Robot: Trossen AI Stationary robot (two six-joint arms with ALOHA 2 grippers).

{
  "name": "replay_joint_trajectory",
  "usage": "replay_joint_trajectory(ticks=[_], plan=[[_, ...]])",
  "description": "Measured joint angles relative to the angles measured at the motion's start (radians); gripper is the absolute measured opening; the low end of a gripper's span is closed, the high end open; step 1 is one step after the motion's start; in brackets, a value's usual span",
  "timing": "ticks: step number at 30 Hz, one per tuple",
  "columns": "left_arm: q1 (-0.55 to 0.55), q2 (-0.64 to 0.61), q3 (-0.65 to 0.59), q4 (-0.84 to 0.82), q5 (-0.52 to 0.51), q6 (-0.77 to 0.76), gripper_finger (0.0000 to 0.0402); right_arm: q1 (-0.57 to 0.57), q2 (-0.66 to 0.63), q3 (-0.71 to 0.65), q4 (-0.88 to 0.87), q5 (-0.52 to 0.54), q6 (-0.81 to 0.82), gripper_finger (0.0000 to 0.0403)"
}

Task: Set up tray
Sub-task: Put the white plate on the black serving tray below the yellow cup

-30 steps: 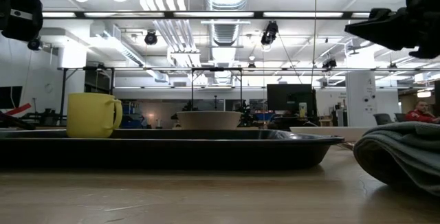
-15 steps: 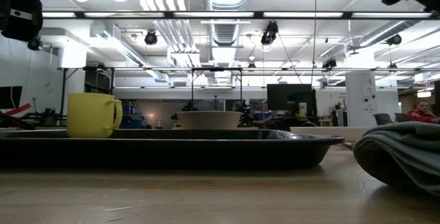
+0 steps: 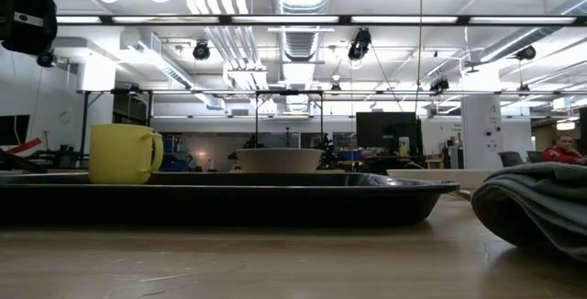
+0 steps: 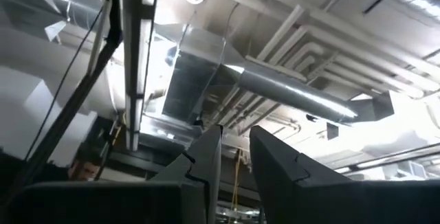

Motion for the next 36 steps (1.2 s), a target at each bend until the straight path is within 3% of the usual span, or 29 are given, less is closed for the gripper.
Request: replay_joint_trajectory(ticks=[15,19,24,32,36], plan=[[0.000,0.000,0.000,0.000,0.000,0.000,0.0255,0.000,0.318,0.224,-0.026,0.005,0.038,0.0068],[0.000,0.000,0.000,0.000,0.000,0.000,0.0255,0.000,0.385,0.275,-0.104,0.008,0.075,0.0068],[0.000,0.000,0.000,0.000,0.000,0.000,0.0255,0.000,0.456,0.406,-0.327,0.112,0.116,0.0068],[0.000,0.000,0.000,0.000,0.000,0.000,0.0255,0.000,0.575,0.645,-0.840,0.361,0.145,0.0068],[0.000,0.000,0.000,0.000,0.000,0.000,0.0255,0.000,0.625,0.729,-1.041,0.425,0.193,0.0068]])
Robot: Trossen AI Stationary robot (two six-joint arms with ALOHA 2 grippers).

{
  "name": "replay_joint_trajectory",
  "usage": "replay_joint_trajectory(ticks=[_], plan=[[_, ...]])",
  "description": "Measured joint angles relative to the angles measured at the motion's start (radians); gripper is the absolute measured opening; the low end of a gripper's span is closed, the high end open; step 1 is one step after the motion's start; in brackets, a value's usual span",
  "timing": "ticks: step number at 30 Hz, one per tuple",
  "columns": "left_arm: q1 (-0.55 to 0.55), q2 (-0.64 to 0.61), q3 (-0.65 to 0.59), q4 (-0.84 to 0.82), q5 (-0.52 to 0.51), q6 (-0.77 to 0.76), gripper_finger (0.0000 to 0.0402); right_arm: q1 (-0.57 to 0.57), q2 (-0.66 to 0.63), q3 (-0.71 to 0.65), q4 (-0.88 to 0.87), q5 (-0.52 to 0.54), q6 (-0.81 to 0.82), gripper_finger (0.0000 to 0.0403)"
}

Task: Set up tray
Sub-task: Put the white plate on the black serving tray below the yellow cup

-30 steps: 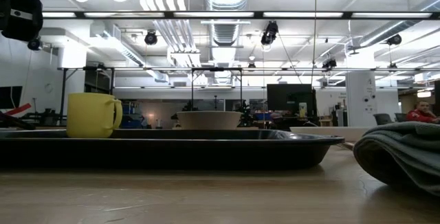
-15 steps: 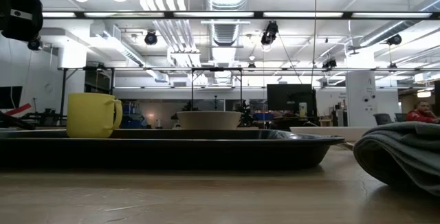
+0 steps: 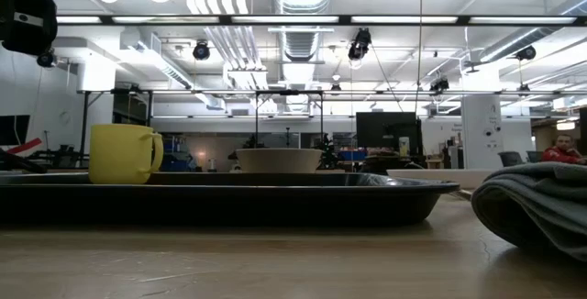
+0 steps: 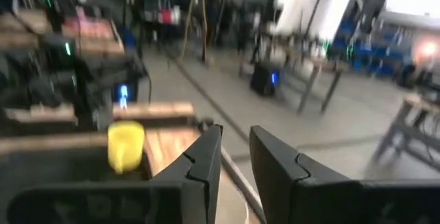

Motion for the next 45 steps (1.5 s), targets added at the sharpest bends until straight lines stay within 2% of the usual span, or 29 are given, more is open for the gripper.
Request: replay_joint_trajectory(ticks=[6,19,29,37,45], plan=[[0.000,0.000,0.000,0.000,0.000,0.000,0.0255,0.000,0.062,0.075,-0.162,0.002,0.089,0.0068],[0.000,0.000,0.000,0.000,0.000,0.000,0.0255,-0.001,0.210,0.177,-0.346,0.002,0.178,0.0068],[0.000,0.000,0.000,0.000,0.000,0.000,0.0255,-0.005,0.366,0.244,-0.527,0.003,0.155,0.0068],[0.000,0.000,0.000,0.000,0.000,0.000,0.0255,-0.004,0.451,0.251,-0.594,0.003,0.135,0.0068],[0.000,0.000,0.000,0.000,0.000,0.000,0.0255,-0.004,0.481,0.236,-0.719,0.043,0.225,0.0068]])
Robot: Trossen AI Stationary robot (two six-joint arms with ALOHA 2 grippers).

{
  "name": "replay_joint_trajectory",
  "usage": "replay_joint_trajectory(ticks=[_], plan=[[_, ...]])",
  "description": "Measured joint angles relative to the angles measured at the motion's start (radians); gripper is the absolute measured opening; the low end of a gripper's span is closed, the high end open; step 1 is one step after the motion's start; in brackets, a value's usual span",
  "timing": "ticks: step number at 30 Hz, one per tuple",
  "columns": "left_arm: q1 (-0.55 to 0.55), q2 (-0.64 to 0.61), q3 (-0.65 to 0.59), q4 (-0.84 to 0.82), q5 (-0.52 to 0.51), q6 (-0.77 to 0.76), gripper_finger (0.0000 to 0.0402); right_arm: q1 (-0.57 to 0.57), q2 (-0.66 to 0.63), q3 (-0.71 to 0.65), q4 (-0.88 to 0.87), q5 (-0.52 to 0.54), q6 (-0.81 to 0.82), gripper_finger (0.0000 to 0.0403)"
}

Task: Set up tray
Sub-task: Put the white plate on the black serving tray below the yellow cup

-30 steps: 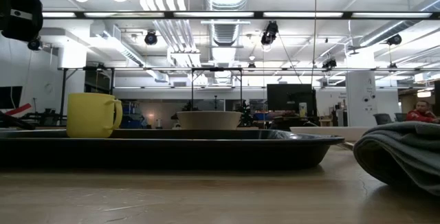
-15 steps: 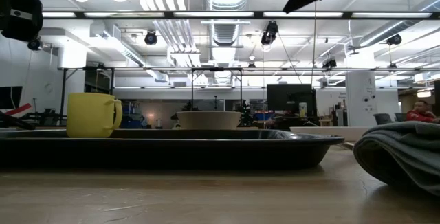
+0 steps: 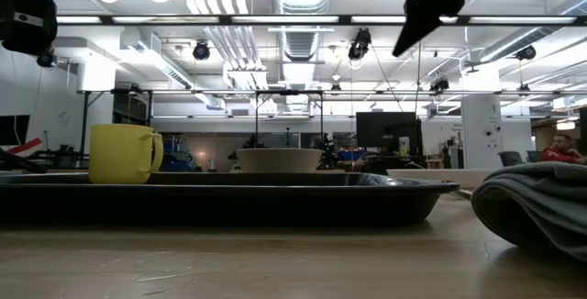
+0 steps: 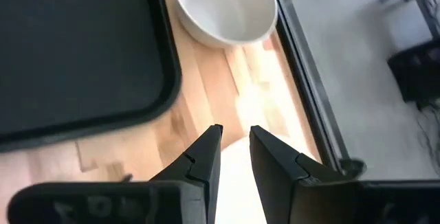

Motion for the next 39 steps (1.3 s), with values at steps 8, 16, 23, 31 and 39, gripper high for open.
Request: replay_joint_trajectory(ticks=[8,16,23,31,39], plan=[[0.000,0.000,0.000,0.000,0.000,0.000,0.0255,0.000,-0.003,-0.063,-0.050,0.010,0.087,0.0068],[0.000,0.000,0.000,0.000,0.000,0.000,0.0255,0.000,-0.007,-0.157,-0.058,0.001,0.184,0.0068],[0.000,0.000,0.000,0.000,0.000,0.000,0.0255,-0.035,-0.054,-0.247,-0.009,-0.151,0.296,0.0068],[0.000,0.000,0.000,0.000,0.000,0.000,0.0255,-0.073,-0.094,-0.352,0.037,-0.230,0.349,0.0068],[0.000,0.000,0.000,0.000,0.000,0.000,0.0255,-0.074,-0.091,-0.423,0.085,-0.201,0.279,0.0068]])
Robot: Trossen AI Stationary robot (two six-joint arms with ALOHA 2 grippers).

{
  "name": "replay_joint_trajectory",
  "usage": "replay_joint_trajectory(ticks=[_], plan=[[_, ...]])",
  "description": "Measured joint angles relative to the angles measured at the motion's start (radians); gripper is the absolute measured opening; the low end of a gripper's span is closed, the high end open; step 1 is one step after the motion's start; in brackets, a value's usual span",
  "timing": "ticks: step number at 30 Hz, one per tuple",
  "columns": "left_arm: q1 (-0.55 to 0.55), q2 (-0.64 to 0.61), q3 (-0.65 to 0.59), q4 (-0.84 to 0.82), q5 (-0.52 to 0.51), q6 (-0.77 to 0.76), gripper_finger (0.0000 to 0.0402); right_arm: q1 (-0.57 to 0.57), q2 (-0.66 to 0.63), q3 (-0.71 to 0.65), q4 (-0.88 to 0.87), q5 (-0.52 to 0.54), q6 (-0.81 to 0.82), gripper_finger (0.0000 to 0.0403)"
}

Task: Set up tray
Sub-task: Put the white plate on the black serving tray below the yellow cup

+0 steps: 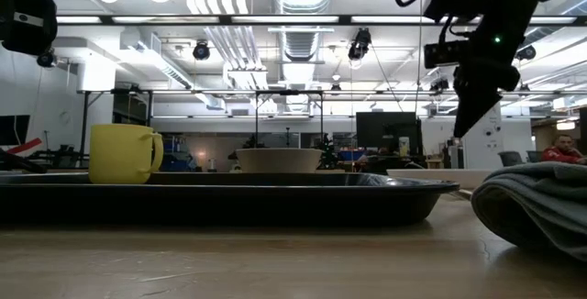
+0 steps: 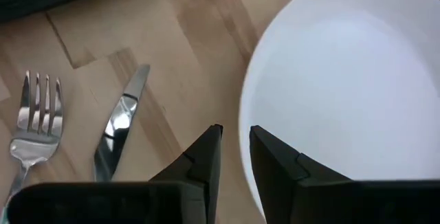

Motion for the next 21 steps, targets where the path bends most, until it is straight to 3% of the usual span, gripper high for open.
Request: replay_joint_trajectory(ticks=[21], plan=[[0.000,0.000,0.000,0.000,0.000,0.000,0.0255,-0.075,0.006,-0.100,0.147,-0.024,0.043,0.0068]])
